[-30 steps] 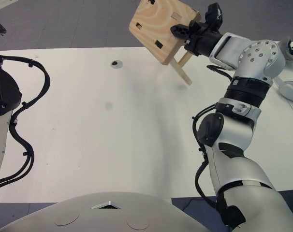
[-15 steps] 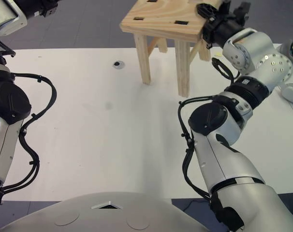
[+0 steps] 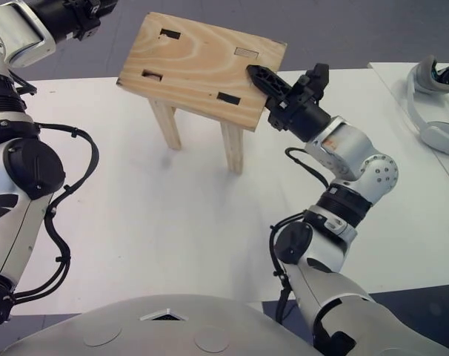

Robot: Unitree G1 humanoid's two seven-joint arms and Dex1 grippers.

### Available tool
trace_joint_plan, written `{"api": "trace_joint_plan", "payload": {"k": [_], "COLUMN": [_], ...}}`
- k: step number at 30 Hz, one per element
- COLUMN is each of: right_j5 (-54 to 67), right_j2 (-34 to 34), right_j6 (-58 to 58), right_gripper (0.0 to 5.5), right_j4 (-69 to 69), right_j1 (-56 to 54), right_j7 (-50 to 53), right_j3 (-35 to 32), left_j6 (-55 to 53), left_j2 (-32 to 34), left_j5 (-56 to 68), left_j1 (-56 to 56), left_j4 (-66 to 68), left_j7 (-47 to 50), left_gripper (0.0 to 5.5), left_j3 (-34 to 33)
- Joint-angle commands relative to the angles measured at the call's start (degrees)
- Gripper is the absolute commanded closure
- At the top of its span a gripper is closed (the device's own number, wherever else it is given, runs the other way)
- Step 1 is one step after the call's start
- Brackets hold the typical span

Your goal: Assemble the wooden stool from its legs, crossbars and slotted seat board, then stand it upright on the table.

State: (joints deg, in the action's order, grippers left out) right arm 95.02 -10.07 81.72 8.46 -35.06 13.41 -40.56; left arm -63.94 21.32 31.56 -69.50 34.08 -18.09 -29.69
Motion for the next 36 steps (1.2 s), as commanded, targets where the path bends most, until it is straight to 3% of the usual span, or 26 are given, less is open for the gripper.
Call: {"api": "trace_joint_plan", "payload": {"k": [1, 7, 13, 18, 24, 30, 36], "right_j5": [-12.0, -18.4, -19.0, -27.8, -30.2, -31.2, -39.3], "right_j2": [-7.1, -11.6, -12.6, -16.6, -19.3, -19.6, -23.2], "right_j6": [10.5, -6.8, -6.8, -14.5, -30.5, -28.5, -24.9], "right_gripper": [4.15, 4.15, 4.13, 4.13, 4.13, 2.67, 1.45], "right_j4": [10.8, 20.3, 23.9, 34.8, 47.6, 48.5, 46.5], "right_j1": [12.6, 6.8, 5.8, -1.4, -8.0, -8.2, -6.1], "right_j7": [12.1, 17.4, 16.3, 4.7, -0.3, -6.2, -21.9], "right_j3": [13.0, 12.3, 18.8, 27.3, 28.8, 30.8, 37.8], "left_j6": [-2.5, 0.5, 2.1, 2.6, 3.5, 3.3, 3.7], "left_j2": [-1.7, -0.6, -0.7, -2.3, -3.4, -3.8, -3.7], "left_j5": [2.1, 0.6, 0.4, 1.0, 1.1, 1.1, 0.8], "left_j1": [3.1, 4.1, 4.1, 4.7, 4.9, 4.4, 5.5], "left_j4": [-3.4, 0.4, 2.8, 3.4, 3.7, 3.4, 2.9], "left_j7": [3.0, 1.3, 0.8, 2.4, 4.4, 5.1, 5.0], "left_gripper": [4.18, 4.18, 4.18, 4.18, 4.18, 4.18, 4.18], "left_j3": [-1.2, -0.9, -0.9, -1.7, -3.2, -3.9, -3.6]}}
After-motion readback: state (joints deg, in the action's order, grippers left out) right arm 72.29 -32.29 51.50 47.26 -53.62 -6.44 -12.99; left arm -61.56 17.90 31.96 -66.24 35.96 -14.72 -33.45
